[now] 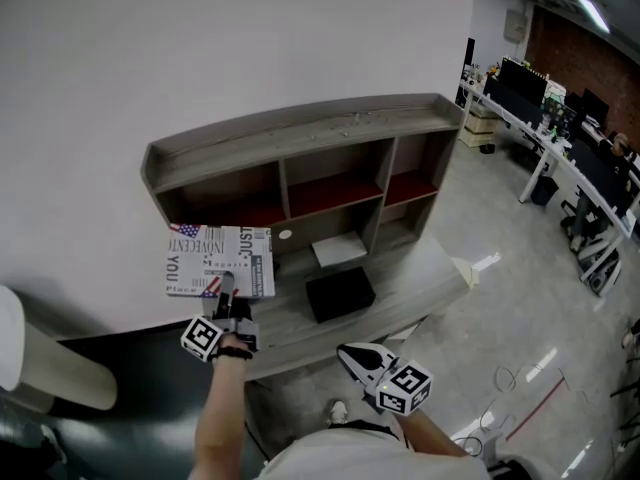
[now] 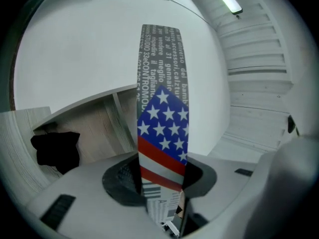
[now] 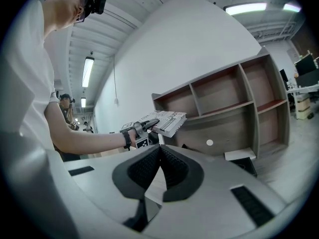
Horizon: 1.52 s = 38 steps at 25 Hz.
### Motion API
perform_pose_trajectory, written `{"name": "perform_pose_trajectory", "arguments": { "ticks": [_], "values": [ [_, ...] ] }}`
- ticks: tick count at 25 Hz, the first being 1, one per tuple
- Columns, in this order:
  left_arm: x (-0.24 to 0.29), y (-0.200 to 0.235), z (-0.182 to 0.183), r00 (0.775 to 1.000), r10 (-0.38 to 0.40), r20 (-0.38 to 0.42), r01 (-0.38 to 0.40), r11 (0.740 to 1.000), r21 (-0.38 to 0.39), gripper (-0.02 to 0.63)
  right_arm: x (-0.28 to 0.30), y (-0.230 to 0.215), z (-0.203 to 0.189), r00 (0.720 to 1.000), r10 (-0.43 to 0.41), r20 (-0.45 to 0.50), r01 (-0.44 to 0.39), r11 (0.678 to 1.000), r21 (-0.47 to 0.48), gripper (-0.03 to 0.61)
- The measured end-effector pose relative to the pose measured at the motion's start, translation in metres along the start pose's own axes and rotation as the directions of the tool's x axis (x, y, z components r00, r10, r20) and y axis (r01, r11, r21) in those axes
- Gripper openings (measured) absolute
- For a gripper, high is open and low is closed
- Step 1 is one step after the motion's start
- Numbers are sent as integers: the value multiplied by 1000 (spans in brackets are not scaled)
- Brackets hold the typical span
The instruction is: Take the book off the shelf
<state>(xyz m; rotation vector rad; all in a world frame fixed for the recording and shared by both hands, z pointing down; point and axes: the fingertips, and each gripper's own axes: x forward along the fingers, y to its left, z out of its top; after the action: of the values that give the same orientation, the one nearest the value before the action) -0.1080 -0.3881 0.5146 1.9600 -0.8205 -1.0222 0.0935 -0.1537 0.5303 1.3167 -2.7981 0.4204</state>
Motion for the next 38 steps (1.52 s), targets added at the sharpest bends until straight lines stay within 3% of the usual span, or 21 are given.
{"name": "perform_pose_trajectory", "arguments": {
  "ticks": [6,8,11,14,18,25,30,32,36,38],
  "values": [
    [-21,-30,4,998,-53,-32,54,998,29,155,-6,20,-3,1000,-1,-6,1,1000,-14,23],
    [-32,-34,6,998,-28,-51,30,998,53,155,-6,27,-3,1000,-1,-9,1,1000,-21,23],
    [-54,-24,18,987,119,-109,-94,972,214,155,-1,36,-2,1000,10,-13,-10,999,-36,23],
    [-67,-44,25,983,93,-157,-38,946,322,156,6,47,-2,999,26,-19,-27,999,-46,23],
    [-95,-77,43,981,65,-184,32,876,481,155,18,65,-6,998,50,-29,-52,997,-56,23],
    [-155,-105,74,978,139,-157,7,725,688,155,45,92,-7,994,102,-33,-104,991,-89,23],
    [-186,-134,101,981,162,-110,-11,609,793,155,60,104,9,992,128,-14,-129,984,-124,23],
    [-202,-139,109,979,182,-96,-28,579,815,155,63,106,15,991,135,-4,-135,982,-132,23],
    [-232,-142,120,978,199,-69,-54,552,832,155,65,108,21,991,132,19,-128,981,-147,23],
    [-251,-141,120,975,215,-55,-67,519,852,155,61,108,22,992,127,29,-121,981,-151,23]
  ]
}}
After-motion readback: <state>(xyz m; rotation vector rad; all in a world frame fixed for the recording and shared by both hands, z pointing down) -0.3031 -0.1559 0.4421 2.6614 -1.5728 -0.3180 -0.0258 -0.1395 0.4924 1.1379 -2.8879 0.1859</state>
